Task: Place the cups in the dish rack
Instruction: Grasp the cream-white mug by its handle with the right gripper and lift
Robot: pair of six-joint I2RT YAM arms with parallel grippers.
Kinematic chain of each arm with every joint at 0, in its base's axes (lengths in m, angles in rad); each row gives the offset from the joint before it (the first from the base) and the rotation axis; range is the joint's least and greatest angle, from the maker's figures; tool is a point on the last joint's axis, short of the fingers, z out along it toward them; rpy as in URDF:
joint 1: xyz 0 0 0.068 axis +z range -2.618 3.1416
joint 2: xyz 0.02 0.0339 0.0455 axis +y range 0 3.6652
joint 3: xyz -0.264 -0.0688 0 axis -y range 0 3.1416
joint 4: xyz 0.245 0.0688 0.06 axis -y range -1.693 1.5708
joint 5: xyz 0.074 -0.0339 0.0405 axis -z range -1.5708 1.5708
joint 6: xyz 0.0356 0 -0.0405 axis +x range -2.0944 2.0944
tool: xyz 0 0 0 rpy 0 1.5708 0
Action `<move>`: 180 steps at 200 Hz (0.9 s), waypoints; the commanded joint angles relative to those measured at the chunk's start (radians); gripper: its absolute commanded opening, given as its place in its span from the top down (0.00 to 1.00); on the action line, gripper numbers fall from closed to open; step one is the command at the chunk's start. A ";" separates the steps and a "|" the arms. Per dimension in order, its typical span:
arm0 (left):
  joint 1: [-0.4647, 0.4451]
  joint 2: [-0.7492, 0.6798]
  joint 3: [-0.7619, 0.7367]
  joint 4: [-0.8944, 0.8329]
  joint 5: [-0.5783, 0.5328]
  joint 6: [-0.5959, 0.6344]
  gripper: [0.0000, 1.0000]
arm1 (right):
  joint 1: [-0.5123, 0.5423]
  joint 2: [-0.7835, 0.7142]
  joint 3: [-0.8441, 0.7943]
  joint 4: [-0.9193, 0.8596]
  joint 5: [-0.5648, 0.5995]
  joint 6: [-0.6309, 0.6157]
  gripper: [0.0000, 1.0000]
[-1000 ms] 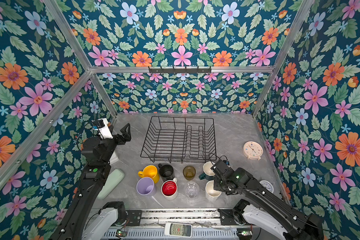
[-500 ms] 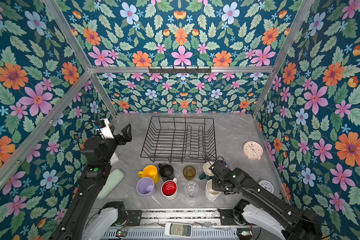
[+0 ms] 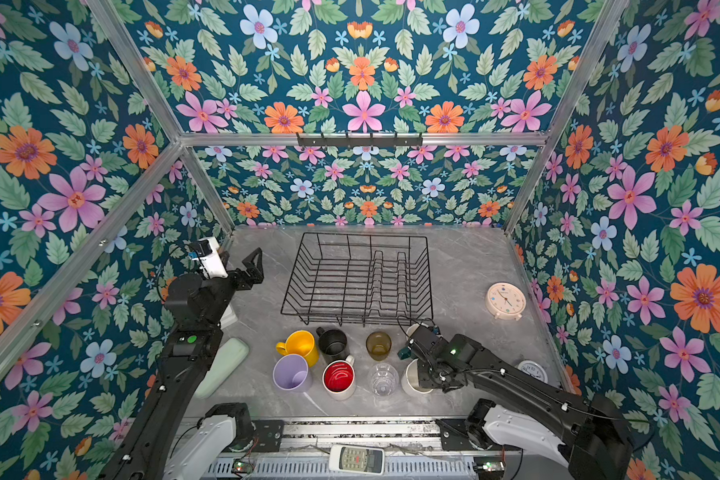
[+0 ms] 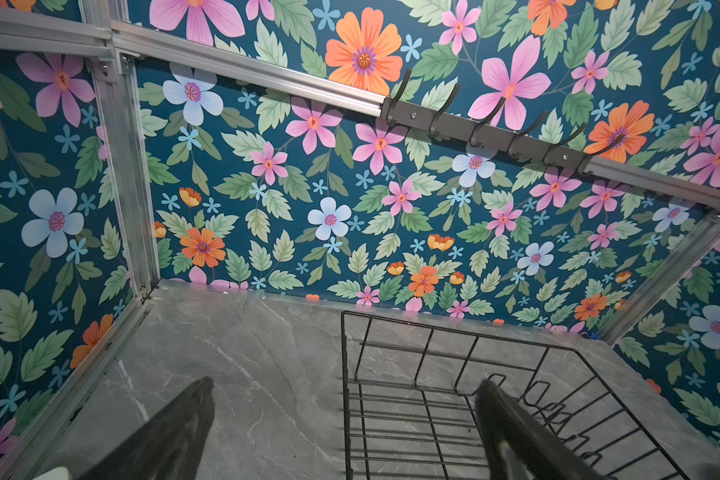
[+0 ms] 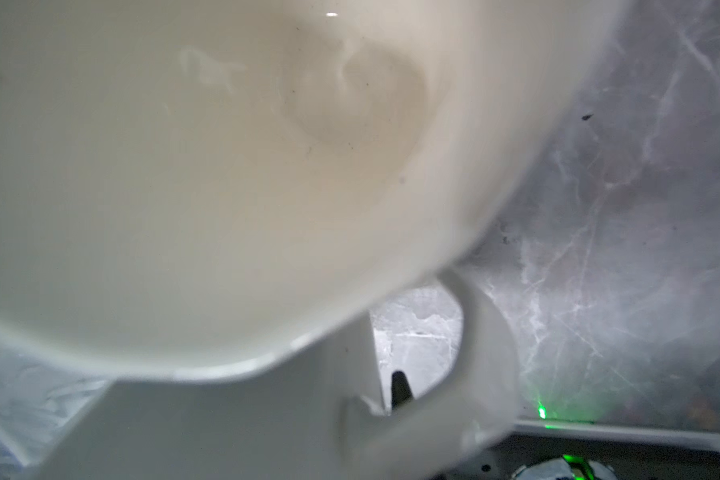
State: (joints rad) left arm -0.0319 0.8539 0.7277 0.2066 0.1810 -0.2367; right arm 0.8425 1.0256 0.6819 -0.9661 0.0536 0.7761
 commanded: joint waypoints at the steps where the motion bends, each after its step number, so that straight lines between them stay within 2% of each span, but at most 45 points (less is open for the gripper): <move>1: 0.001 -0.001 0.000 0.027 0.006 -0.006 0.00 | 0.003 0.001 0.011 -0.011 0.035 0.003 0.97; 9: 0.001 -0.001 -0.001 0.028 0.005 -0.005 0.00 | 0.001 -0.004 0.017 -0.017 0.038 0.003 1.00; 75: 0.001 -0.004 -0.003 0.031 0.006 -0.011 0.00 | 0.002 -0.073 0.145 -0.184 0.057 0.015 1.00; 132: 0.001 -0.013 -0.010 0.048 0.035 -0.021 0.00 | 0.003 -0.158 0.303 -0.332 0.012 -0.001 1.00; 180: 0.000 -0.012 -0.009 0.061 0.091 -0.027 0.00 | 0.004 -0.169 0.395 -0.321 -0.059 -0.032 1.00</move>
State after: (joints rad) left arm -0.0319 0.8455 0.7174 0.2165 0.2291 -0.2592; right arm 0.8452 0.8661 1.0435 -1.3136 0.0425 0.7639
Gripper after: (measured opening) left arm 0.996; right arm 0.099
